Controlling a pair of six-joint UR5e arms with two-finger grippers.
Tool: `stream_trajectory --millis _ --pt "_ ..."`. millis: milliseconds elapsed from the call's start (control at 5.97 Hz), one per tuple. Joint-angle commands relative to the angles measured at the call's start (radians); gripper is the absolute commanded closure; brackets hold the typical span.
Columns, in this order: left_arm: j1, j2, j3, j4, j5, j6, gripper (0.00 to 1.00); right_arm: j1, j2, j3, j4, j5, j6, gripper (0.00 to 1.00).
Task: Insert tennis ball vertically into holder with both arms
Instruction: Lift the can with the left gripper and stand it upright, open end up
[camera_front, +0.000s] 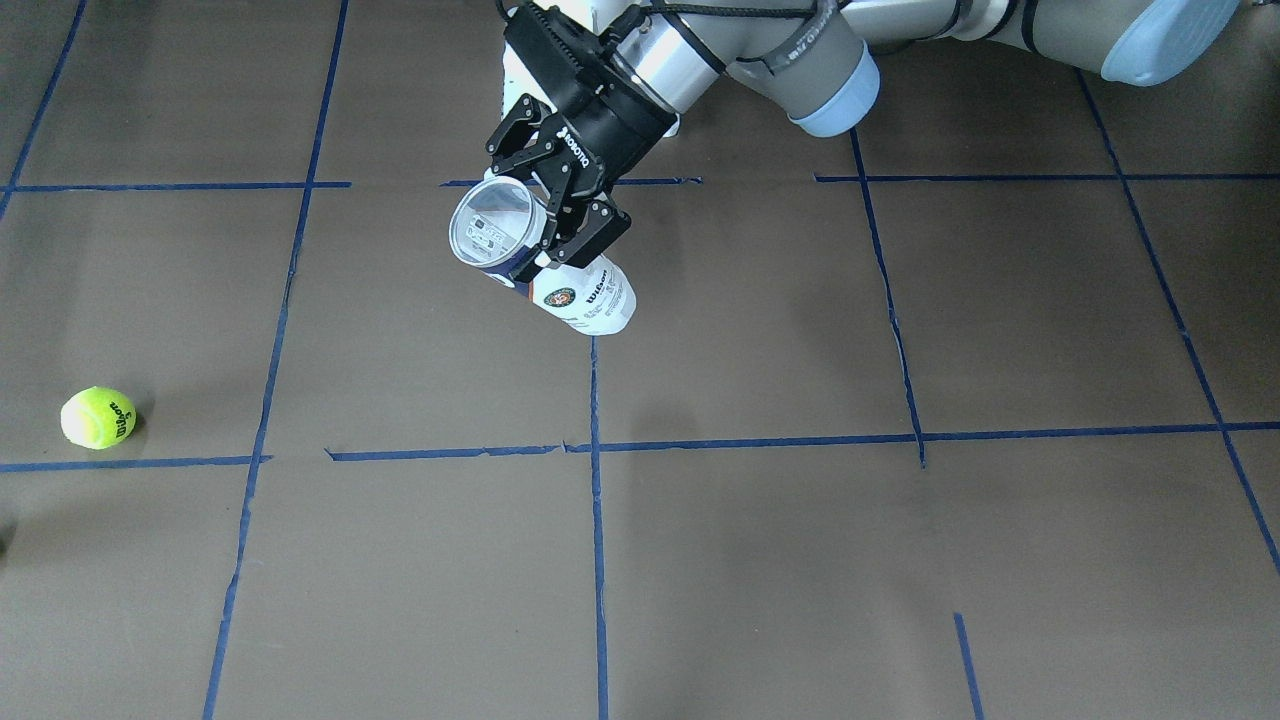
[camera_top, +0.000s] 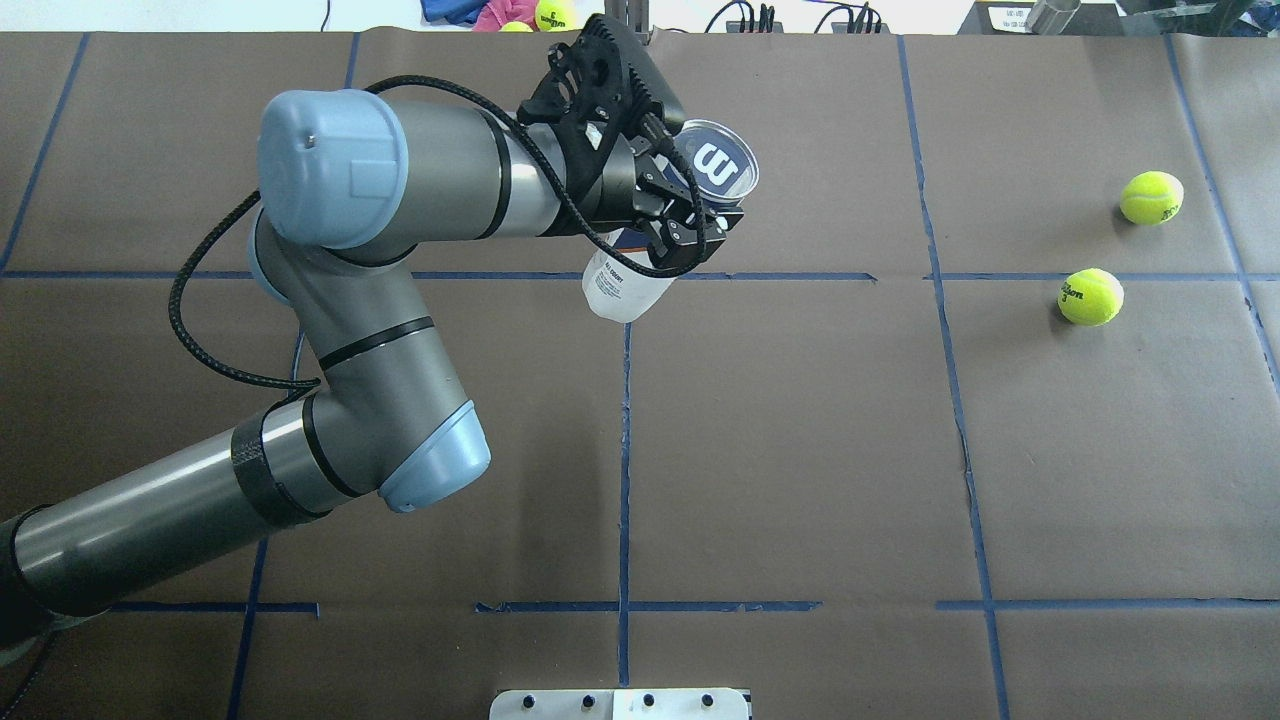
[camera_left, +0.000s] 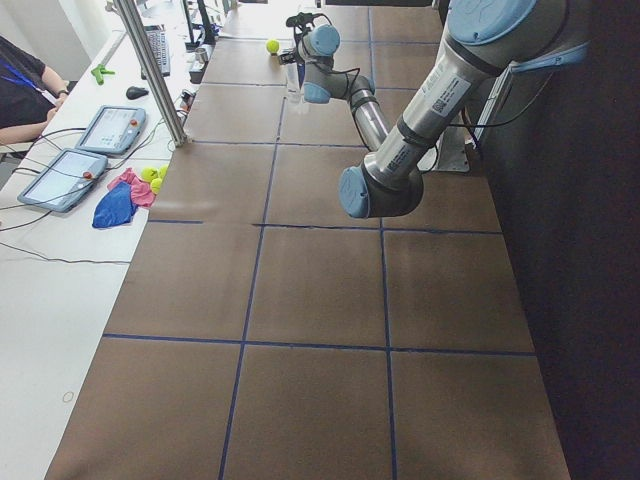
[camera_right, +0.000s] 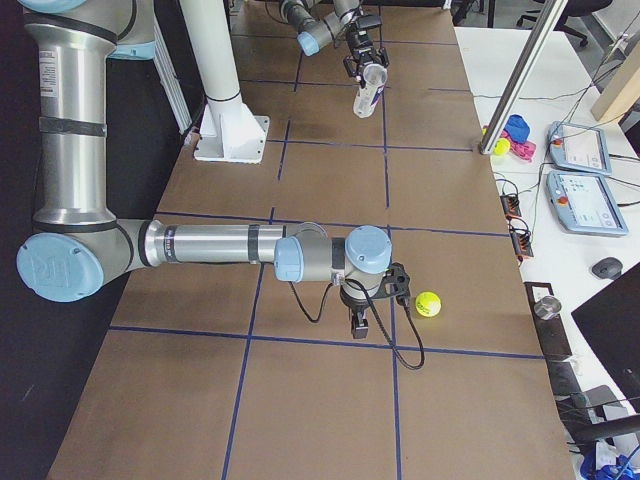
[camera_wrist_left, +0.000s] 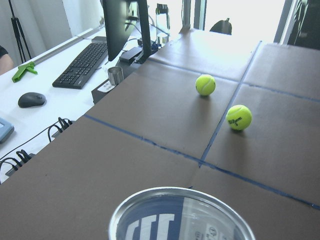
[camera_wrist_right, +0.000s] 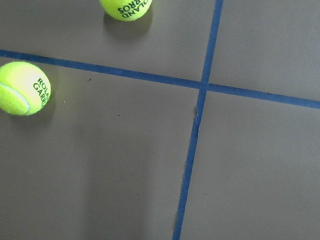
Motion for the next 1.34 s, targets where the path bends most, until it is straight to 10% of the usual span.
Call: stream_trajectory --millis 0,503,1173 --pt "0.014 0.028 0.218 -0.473 0.106 -0.082 0.2 0.0 0.0 0.0 0.0 0.0 0.002 0.0" --pt "0.035 0.028 0.498 -0.854 0.209 -0.086 0.19 0.0 0.0 0.002 0.0 0.0 0.002 0.0" --pt "0.091 0.027 0.554 -0.893 0.28 -0.085 0.17 -0.002 0.001 0.0 0.0 0.0 0.002 0.0"
